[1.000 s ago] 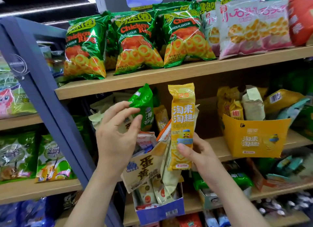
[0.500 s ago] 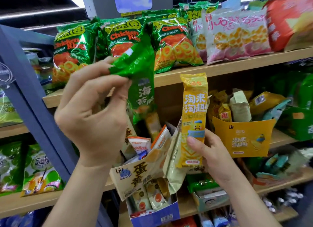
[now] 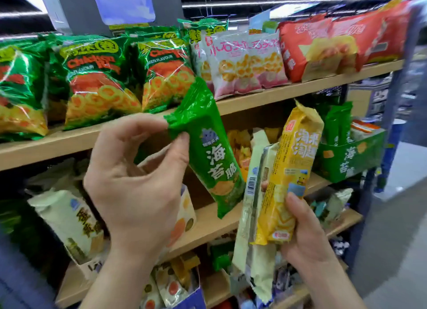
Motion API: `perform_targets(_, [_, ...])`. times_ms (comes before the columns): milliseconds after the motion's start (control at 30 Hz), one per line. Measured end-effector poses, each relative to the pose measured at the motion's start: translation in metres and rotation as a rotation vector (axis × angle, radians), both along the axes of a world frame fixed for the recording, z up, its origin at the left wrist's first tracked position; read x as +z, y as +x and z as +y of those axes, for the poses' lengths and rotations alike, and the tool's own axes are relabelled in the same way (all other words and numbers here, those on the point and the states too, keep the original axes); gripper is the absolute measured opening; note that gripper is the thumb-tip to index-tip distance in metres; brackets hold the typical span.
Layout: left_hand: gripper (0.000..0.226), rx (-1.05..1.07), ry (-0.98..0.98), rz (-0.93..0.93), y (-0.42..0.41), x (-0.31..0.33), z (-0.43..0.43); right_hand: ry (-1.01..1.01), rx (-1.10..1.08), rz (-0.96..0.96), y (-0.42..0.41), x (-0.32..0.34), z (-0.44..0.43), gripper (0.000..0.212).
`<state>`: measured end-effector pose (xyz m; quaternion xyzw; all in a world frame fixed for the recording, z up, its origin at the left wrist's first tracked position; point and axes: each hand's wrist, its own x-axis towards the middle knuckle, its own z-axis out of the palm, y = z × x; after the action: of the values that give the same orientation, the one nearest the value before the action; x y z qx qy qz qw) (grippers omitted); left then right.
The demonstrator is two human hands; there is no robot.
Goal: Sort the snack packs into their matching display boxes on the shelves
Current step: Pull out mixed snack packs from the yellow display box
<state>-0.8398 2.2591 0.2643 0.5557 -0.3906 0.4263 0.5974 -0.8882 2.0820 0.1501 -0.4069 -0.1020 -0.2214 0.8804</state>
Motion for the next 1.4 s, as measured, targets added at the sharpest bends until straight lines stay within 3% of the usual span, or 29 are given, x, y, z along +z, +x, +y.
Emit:
perform_targets(67, [0.045,-0.092,0.075,0.065,-0.004,-0.003,-0.016,0.029,-0.017,0.043,-0.008,-0.009,-0.015,0.073])
perform_targets(167, [0.048,-0.157,0.215,0.137,-0.003,-0.008,-0.037,0.022,-0.043,0.099,-0.022,-0.011,-0.034,0.072])
perform_targets(300, [0.065,-0.412,0.390,0.333,-0.006,-0.018,-0.074,0.001,-0.102,0.148,-0.037,-0.015,-0.070,0.073])
perform_targets(500, [0.083,-0.515,0.688,0.344,-0.008,-0.026,-0.134,-0.057,-0.115,0.346,-0.057,-0.030,-0.139,0.088])
perform_targets(600, [0.085,-0.483,0.619,0.416,-0.012,-0.035,-0.160,-0.076,-0.137,0.373,-0.062,-0.033,-0.161,0.088])
perform_targets(767, [0.048,-0.335,0.412,0.369,-0.003,-0.036,-0.172,-0.228,-0.163,0.422,-0.068,-0.031,-0.186,0.046])
perform_targets(900, [0.042,-0.284,0.436,0.403,0.004,-0.036,-0.177,-0.360,-0.215,0.432,-0.066,-0.027,-0.193,0.040])
perform_targets(1000, [0.044,-0.417,0.471,0.499,0.002,-0.043,-0.181,-0.451,-0.203,0.412,-0.066,-0.023,-0.190,0.033])
perform_targets(1100, [0.061,-0.637,0.521,0.599,0.002,-0.055,-0.187,-0.499,-0.136,0.378,-0.068,-0.018,-0.186,0.032])
perform_targets(1200, [0.073,-0.807,0.446,0.716,0.006,-0.065,-0.192,-0.504,-0.031,0.334,-0.072,-0.009,-0.178,0.029])
perform_targets(1400, [0.062,-0.900,0.339,0.850,0.009,-0.071,-0.181,-0.544,0.156,0.310,-0.067,-0.006,-0.167,0.051])
